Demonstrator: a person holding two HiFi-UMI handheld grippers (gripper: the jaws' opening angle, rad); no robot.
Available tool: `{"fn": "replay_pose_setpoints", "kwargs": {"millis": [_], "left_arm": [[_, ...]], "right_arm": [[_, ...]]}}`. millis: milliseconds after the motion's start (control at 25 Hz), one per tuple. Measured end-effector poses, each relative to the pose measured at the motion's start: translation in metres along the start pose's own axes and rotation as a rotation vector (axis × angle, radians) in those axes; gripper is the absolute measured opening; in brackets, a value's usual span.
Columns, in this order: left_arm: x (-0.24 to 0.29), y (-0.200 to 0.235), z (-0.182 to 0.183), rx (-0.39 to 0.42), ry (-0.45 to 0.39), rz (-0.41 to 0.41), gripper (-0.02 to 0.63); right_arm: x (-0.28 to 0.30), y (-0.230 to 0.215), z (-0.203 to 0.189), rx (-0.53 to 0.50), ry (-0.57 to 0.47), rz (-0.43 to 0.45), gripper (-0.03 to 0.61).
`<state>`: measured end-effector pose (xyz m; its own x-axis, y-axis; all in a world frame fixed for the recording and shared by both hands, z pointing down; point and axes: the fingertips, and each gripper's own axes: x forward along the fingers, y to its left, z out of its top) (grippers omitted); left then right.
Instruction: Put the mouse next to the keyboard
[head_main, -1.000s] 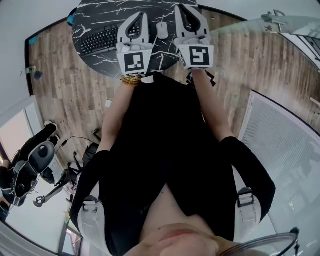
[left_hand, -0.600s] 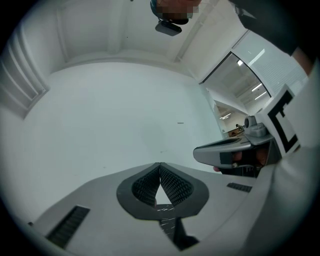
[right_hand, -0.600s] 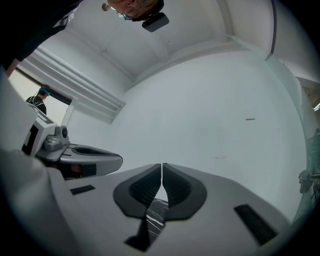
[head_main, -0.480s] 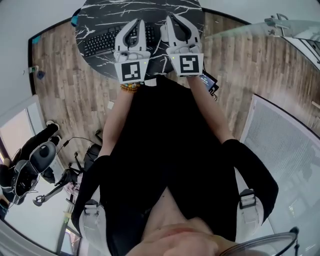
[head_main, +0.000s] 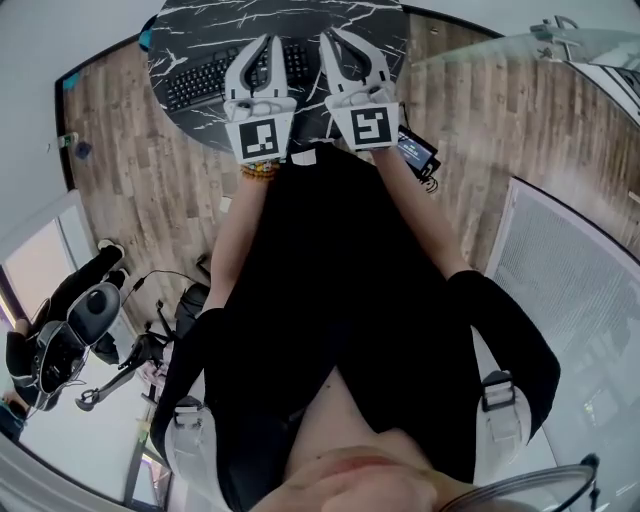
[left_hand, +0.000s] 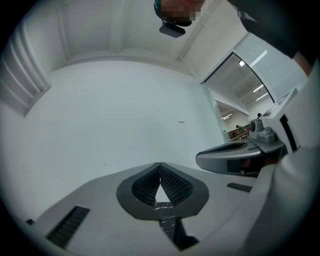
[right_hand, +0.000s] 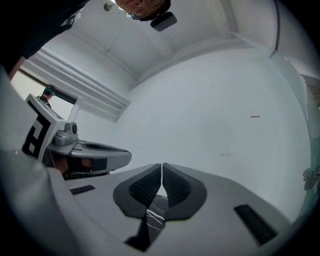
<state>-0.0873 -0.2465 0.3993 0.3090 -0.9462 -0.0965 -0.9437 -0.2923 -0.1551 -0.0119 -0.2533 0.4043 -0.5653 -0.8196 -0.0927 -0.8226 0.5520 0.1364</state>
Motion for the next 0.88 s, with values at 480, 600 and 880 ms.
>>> {"fn": "replay_pose_setpoints", "kwargs": {"millis": [480, 600, 880], "left_arm": [[0.001, -0.005, -0.005, -0.004, 0.011, -0.008, 0.014], [0.001, -0.006, -0.007, -0.009, 0.012, -0.008, 0.014], [0.001, -0.004, -0.008, -0.012, 0.015, -0.006, 0.014]], "right_arm": [[-0.002, 0.004, -0.006, 0.011, 0.019, 0.013, 0.032], [-0.002, 0.005, -0.009, 0.011, 0.025, 0.016, 0.033], [-0.002, 0.005, -0.013, 0.012, 0.036, 0.02, 0.033]]}}
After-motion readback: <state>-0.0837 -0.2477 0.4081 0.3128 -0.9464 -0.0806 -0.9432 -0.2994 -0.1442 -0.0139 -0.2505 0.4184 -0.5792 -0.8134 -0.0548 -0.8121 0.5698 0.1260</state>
